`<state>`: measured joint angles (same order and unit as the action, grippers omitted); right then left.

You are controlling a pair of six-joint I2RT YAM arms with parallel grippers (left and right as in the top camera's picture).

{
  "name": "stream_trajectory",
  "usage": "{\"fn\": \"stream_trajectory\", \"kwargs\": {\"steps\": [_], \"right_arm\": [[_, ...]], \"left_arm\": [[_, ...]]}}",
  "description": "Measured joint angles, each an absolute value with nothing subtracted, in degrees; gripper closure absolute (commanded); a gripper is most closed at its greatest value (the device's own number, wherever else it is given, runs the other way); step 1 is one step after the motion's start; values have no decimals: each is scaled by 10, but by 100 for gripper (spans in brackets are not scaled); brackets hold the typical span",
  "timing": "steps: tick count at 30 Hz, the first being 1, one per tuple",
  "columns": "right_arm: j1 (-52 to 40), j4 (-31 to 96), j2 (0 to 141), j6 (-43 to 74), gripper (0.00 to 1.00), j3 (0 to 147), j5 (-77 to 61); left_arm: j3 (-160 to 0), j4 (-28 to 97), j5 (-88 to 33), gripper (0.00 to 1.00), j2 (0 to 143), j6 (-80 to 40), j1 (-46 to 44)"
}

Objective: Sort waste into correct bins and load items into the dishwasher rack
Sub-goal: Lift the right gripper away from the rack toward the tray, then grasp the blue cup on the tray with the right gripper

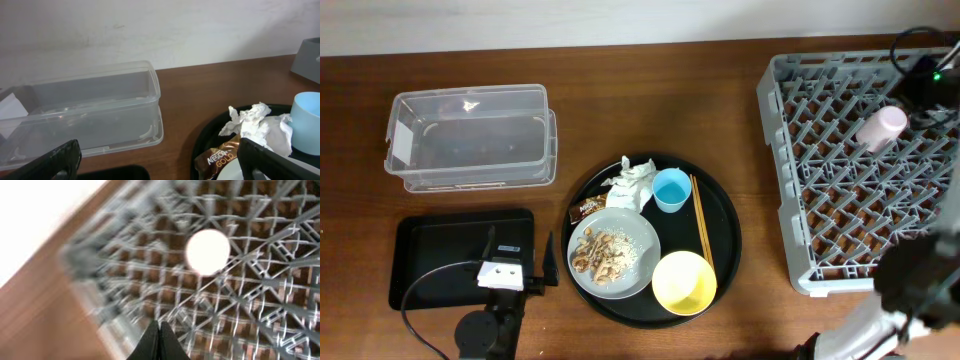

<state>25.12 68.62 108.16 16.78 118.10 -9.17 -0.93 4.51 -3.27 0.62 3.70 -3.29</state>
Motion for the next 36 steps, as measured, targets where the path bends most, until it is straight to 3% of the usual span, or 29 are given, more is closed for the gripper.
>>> {"fn": "stream_trajectory", "kwargs": {"steps": [6,13,18,25,27,28,29,36], "right_arm": [[187,799,972,147,96,1183,-108],[125,890,965,143,96,1182,-74],[104,935,939,143,96,1181,-51],[66,940,790,143,95,1124,-30],[50,922,757,144,83,1084,-30],[42,906,745,143,59,1061,-30],[30,892,732,142,54,1029,-30],[-28,826,738,137,51,917,-70]], "left_arm": [[-9,45,-33,1,6,37,-33],[-9,45,-33,1,6,37,-33],[-9,45,-33,0,6,37,-33],[-9,45,-33,0,6,37,-33],[-9,45,-33,1,6,37,-33],[-9,45,-33,1,6,37,-33],[-9,45,-33,1,6,37,-33],[-9,45,-33,1,6,37,-33]]}}
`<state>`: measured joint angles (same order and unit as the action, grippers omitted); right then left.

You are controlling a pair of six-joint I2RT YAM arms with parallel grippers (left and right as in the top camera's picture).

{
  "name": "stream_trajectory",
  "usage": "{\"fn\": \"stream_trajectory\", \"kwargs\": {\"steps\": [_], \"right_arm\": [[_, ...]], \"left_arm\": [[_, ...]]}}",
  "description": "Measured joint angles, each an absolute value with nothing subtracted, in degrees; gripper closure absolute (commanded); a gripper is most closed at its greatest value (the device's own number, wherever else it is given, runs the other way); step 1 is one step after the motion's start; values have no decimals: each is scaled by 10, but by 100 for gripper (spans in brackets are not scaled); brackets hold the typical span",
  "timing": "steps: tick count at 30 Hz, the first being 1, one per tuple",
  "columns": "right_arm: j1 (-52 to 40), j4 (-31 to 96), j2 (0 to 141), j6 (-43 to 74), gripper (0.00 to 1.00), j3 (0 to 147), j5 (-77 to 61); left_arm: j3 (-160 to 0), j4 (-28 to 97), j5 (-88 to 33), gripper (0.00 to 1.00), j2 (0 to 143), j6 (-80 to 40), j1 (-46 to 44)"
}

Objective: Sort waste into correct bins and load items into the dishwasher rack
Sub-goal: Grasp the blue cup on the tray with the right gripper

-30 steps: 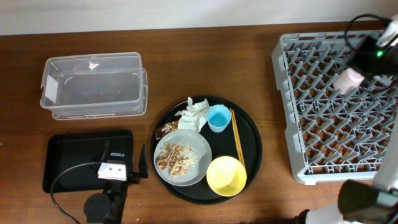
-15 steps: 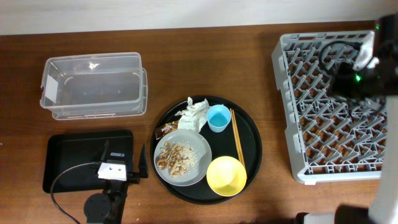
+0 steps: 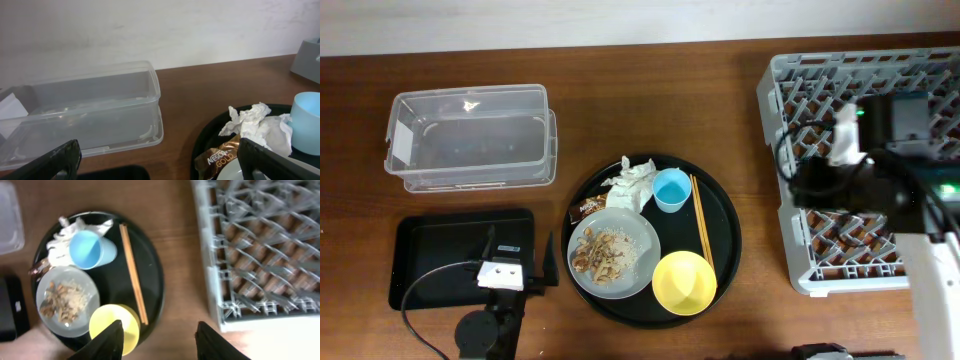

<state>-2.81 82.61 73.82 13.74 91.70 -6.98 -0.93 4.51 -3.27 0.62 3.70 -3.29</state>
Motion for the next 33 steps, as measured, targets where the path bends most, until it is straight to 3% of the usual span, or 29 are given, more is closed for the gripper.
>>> {"fn": "stream_trajectory", "kwargs": {"steps": [3,6,13,17,25,33], "right_arm": [[-67,810,738,135,47,915,-77],[-95,808,737,134,4,915,-82],[-190,696,756,135,1,897,-95],[-241,589,838,139,21,882,-121],[-298,528,1051,184,36,875,-103],[-313,492,1084,233,53,871,-58]], "left_arm": [[-9,45,-33,1,6,37,-33],[-9,45,-33,1,6,37,-33],[-9,45,-33,1,6,37,-33],[-9,45,-33,1,6,37,-33],[-9,45,-33,1,6,37,-33],[-9,45,-33,1,6,37,-33]]}}
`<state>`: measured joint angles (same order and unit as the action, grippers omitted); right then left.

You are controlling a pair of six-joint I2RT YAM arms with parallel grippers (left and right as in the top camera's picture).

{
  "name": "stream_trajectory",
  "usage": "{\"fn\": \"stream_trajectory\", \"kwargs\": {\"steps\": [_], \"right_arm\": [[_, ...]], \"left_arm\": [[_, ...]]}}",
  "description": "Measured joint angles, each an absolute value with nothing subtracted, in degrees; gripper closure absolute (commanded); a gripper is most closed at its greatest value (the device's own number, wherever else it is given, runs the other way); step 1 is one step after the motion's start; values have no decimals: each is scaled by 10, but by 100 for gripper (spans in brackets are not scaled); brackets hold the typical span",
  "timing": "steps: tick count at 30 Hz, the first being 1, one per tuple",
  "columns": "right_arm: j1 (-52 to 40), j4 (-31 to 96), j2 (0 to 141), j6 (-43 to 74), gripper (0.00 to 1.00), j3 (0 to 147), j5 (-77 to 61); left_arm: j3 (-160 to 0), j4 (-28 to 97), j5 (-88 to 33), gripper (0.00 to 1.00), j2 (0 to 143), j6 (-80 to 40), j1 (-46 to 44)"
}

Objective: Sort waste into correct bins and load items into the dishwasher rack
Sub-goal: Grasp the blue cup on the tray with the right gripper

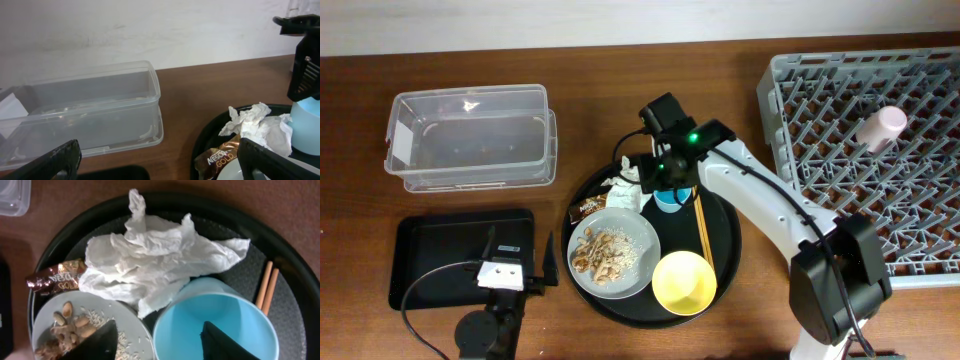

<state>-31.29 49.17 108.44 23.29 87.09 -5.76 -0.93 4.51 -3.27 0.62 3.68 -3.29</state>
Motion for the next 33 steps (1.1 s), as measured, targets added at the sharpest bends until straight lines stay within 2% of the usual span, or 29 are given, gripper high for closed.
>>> {"fn": "stream_trajectory", "kwargs": {"steps": [10,14,18,23,27,33], "right_arm": [[-358,498,1115,325,53,871,64],[-359,508,1116,339,57,871,78],[-359,508,1118,344,74,871,79],[-359,508,1118,346,78,871,74],[-359,508,1118,346,93,871,67],[-354,576,1116,345,96,894,62]], "left_arm": [[-9,45,-33,1,6,37,-33],[-9,45,-33,1,6,37,-33],[-9,45,-33,1,6,37,-33],[-9,45,-33,1,6,37,-33],[-9,45,-33,1,6,37,-33],[-9,45,-33,1,6,37,-33]]}}
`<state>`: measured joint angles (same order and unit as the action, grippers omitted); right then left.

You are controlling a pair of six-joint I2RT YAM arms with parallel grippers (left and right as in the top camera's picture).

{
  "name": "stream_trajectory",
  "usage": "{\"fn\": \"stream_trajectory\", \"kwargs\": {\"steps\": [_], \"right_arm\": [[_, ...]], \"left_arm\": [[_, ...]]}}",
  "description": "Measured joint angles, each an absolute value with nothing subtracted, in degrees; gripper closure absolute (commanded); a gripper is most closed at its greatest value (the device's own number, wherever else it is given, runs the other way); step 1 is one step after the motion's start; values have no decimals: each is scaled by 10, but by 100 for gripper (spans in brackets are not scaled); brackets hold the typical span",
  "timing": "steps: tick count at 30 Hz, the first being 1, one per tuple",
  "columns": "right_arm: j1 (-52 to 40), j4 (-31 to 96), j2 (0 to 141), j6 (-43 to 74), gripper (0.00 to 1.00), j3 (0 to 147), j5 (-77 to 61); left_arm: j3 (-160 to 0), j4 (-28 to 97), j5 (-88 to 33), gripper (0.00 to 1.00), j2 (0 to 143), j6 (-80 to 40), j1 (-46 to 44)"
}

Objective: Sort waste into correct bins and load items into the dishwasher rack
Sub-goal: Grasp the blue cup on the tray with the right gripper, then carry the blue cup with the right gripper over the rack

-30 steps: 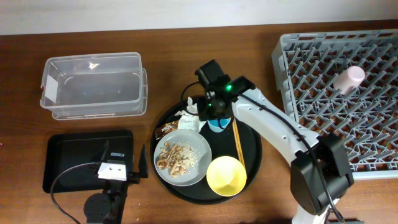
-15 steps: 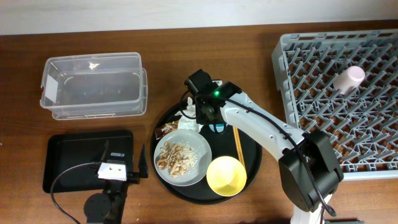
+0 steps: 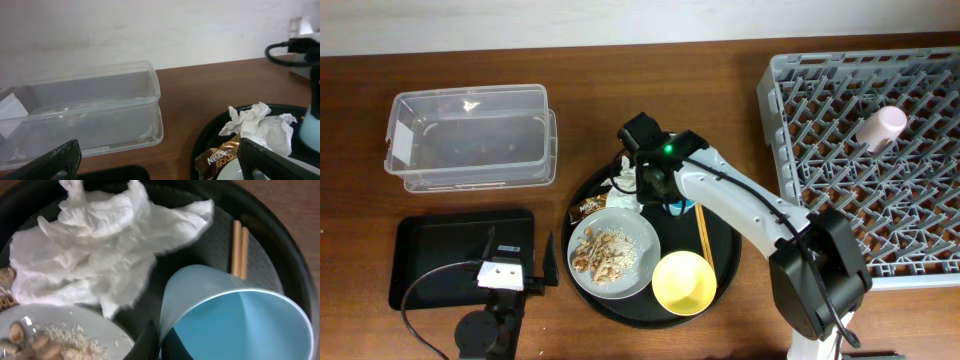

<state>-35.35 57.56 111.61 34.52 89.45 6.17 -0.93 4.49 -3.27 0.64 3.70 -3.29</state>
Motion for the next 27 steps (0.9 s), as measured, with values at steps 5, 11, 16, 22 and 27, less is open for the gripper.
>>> {"fn": "stream_trajectory", "kwargs": {"steps": [5,11,16,22,27], "right_arm": [[-289,683,1076,335,96,1003,64],[-152,765,1001,268,96,1106,68],[11,791,971,239,96,1115,64],[229,766,994,174,96,1115,-57],[360,718,1035,102,96,1115,-214]], "left_arm": [[-9,45,-33,1,6,37,-33],[-9,45,-33,1,6,37,-33],[-9,45,-33,0,6,37,-33],[-9,45,-33,1,6,37,-33],[-9,45,-33,1,6,37,-33]]}}
